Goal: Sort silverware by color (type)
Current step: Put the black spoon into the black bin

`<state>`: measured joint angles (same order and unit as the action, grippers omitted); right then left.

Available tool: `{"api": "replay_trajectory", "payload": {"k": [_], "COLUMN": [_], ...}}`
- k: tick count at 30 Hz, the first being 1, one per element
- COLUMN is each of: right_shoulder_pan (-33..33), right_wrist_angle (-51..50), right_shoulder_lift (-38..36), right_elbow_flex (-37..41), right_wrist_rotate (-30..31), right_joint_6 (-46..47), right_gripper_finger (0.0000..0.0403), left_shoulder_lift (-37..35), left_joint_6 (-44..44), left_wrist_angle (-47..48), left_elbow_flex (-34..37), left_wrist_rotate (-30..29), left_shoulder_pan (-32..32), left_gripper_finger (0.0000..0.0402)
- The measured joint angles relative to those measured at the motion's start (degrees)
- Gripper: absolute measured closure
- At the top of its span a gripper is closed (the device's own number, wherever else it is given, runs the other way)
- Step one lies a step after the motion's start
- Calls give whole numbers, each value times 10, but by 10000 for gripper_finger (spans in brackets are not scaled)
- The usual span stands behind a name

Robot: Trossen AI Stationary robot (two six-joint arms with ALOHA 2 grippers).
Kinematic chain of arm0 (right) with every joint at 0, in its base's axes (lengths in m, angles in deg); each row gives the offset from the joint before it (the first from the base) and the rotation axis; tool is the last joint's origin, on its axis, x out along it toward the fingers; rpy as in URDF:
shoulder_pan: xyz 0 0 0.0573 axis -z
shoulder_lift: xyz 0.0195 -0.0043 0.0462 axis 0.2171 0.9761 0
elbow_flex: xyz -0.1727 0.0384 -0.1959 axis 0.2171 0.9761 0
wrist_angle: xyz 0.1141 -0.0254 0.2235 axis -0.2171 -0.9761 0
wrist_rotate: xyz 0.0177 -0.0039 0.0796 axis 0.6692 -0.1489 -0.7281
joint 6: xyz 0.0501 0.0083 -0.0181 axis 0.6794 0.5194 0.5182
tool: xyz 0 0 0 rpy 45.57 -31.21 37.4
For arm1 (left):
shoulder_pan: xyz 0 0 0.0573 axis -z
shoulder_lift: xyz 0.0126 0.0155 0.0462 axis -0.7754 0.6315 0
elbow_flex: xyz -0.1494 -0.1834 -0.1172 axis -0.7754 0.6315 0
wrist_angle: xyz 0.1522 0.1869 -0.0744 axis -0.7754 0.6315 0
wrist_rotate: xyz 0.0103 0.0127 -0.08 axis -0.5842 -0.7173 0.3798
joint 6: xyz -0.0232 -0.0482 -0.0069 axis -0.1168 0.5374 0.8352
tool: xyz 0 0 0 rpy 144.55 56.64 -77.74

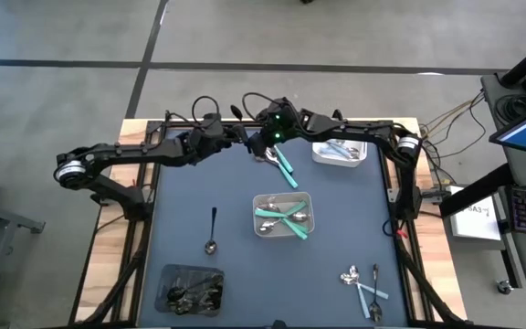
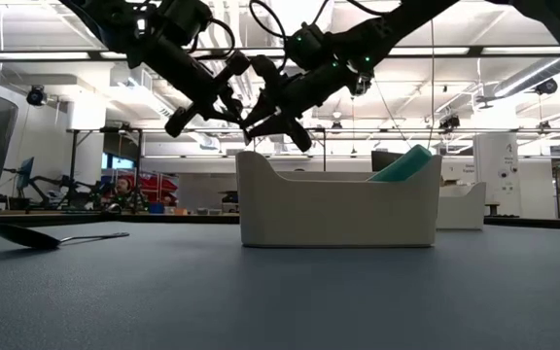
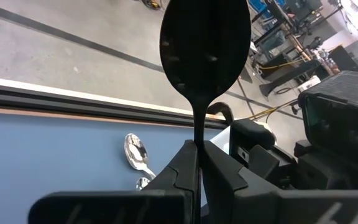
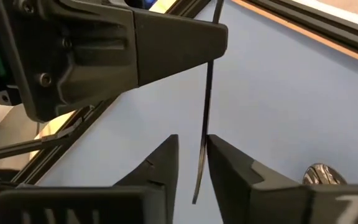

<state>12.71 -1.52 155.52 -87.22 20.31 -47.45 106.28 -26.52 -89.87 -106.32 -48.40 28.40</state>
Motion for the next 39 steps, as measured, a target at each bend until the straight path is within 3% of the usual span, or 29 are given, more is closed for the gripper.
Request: {"api": "replay_trajectory", "payload": {"k": [11,31,36,39], "right_shoulder_pan": [0,41,56,53], "right_wrist_angle": [-1,-55,-93,-99], "right_shoulder_lift": [1,-9,-14,-26], "right_elbow_flex": [0,0,3,2], "right_wrist_rotate": [8,0,38,25], "right_joint_6": [-6,-52,-60,-70], "right_gripper_finger": [392,393,395,395], "left_shoulder_lift": [0,-12,-17,-15], "left_joint_6": [-6,-38,-40,-56], "left_wrist_angle": [-4,-10,-16,-17], "left_elbow_flex": [0,0,-3,-2], "left_wrist_rotate": [11,63,100,106], "left_shoulder_pan": [0,0,4,2], "left_gripper_finger": [401,400,389,387]}}
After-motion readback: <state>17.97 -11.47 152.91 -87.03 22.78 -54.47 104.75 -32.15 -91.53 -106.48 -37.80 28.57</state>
